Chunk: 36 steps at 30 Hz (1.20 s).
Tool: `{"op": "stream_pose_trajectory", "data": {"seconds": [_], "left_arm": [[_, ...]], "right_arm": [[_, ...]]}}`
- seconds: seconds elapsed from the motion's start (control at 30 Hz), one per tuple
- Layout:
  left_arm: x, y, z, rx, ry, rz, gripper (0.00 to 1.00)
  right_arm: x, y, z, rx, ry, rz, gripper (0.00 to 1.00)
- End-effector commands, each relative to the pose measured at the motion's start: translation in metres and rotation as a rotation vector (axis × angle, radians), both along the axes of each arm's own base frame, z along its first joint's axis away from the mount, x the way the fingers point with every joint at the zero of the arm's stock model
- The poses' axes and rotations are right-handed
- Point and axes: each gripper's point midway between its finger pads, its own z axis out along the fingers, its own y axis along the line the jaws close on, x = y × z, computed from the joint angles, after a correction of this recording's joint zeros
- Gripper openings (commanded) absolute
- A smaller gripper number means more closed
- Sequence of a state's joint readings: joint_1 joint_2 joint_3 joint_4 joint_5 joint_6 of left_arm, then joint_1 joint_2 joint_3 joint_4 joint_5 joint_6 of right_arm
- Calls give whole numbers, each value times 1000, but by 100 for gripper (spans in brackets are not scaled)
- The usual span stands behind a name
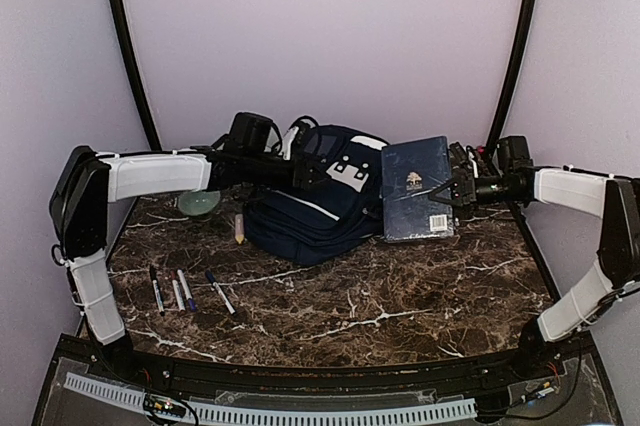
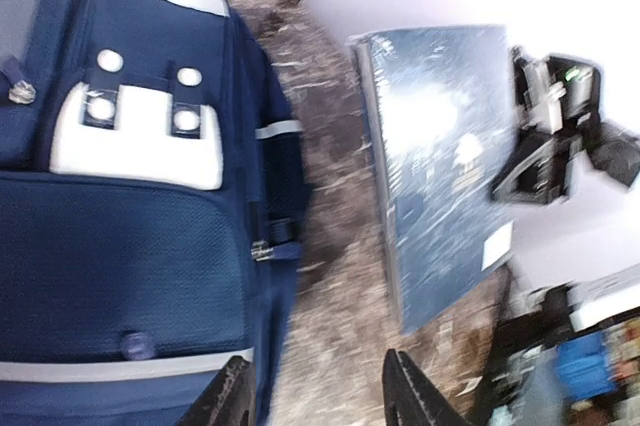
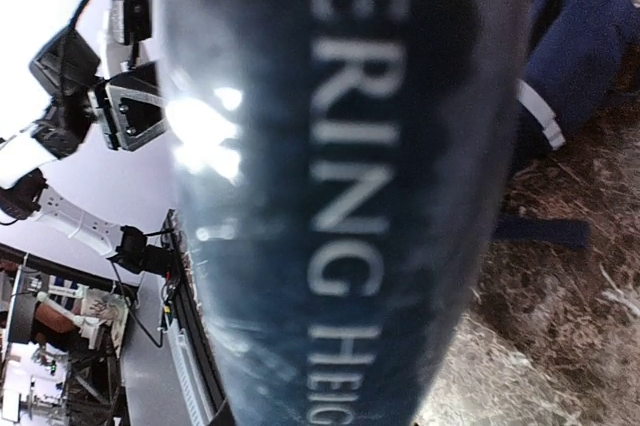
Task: Pack the student bag
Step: Adjust the student bag at the center of the board.
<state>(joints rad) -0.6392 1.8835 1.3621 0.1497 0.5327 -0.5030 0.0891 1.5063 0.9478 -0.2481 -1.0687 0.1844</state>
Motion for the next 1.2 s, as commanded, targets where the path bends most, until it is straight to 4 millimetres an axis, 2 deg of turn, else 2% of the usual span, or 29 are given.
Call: {"op": "stream_pose_trajectory", "data": {"seconds": [0.0,0.17,0.3,0.37,0.43,0.57,0.7,0.83,1.0,1.17], "left_arm": [[-19,58,-41,489,-59,-34,45],[-12,103,-73,796,-84,-2,44],[-6,131,-91,977,-101,28,45],[-4,138,-101,1028,-91,33,44],[-10,135,-112,1038,-72,7,44],[-31,106,-130,1017,-94,-98,43],[-59,65,-146,949,-82,-213,39],[-92,22,-152,845,-80,-309,37],[-127,-25,-150,723,-87,-384,34],[-144,-81,-128,515,-113,-415,32]], "right_arm": [[2,-13,37,-38,-238,-26,0],[3,-20,40,-54,-255,-52,0],[4,-21,40,-49,-251,-53,0],[5,-21,39,-48,-249,-55,0],[6,-21,38,-48,-245,-55,0],[7,-20,36,-44,-238,-51,0],[7,-20,35,-42,-236,-49,0],[7,-20,35,-39,-231,-47,0],[7,-20,35,-41,-233,-49,0],[9,-20,34,-37,-227,-48,0]]}}
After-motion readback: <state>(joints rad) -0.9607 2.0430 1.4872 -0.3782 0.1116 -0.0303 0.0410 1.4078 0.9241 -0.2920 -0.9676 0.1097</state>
